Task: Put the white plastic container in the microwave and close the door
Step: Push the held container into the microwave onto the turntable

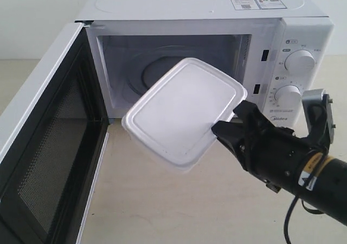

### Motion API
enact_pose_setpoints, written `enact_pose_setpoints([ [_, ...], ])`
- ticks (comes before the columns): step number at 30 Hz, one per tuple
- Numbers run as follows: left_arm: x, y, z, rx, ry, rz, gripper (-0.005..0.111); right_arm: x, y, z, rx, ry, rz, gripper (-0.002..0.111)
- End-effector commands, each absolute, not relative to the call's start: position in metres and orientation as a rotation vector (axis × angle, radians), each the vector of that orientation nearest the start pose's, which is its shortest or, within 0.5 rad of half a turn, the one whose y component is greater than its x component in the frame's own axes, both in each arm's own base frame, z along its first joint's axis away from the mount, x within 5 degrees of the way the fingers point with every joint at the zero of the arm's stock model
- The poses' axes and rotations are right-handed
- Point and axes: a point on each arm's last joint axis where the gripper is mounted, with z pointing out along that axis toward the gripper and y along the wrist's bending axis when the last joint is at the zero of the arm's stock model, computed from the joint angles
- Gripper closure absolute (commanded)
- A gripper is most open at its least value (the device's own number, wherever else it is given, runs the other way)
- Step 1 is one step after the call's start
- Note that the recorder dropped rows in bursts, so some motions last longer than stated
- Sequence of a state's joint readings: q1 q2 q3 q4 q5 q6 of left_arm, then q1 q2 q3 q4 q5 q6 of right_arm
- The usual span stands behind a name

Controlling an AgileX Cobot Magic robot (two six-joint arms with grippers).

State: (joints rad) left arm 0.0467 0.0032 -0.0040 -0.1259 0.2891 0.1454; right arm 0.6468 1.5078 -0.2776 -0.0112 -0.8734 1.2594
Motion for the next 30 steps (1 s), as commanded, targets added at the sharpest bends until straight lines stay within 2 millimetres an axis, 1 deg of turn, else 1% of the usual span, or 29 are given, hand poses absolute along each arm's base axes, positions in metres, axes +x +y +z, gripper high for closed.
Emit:
enact_pose_setpoints([
  [1, 0.055, -0.001, 0.187, 0.002, 1.770, 0.021, 0.102, 0.203, 0.151, 0.173, 0.665, 1.880, 1.334, 0.108],
  [6, 0.055, -0.001, 0.187, 0.002, 1.770, 0.021, 0.102, 0.216, 0.164, 0.170, 0.738, 1.861, 1.357, 0.108],
  [11, 0.055, -0.001, 0.187, 0.002, 1.770, 0.021, 0.102, 0.225, 0.181, 0.165, 0.807, 1.833, 1.330, 0.108],
  [14, 0.055, -0.001, 0.187, 0.002, 1.770, 0.021, 0.102, 0.230, 0.189, 0.165, 0.856, 1.797, 1.316, 0.108],
  [19, 0.055, -0.001, 0.187, 0.002, 1.770, 0.021, 0.102, 0.241, 0.202, 0.170, 0.838, 1.768, 1.310, 0.108],
  [23, 0.055, -0.001, 0.187, 0.002, 1.770, 0.021, 0.102, 0.248, 0.204, 0.172, 0.892, 1.737, 1.307, 0.108],
  [30, 0.055, -0.001, 0.187, 0.002, 1.770, 0.021, 0.102, 0.252, 0.197, 0.172, 0.987, 1.668, 1.251, 0.108],
])
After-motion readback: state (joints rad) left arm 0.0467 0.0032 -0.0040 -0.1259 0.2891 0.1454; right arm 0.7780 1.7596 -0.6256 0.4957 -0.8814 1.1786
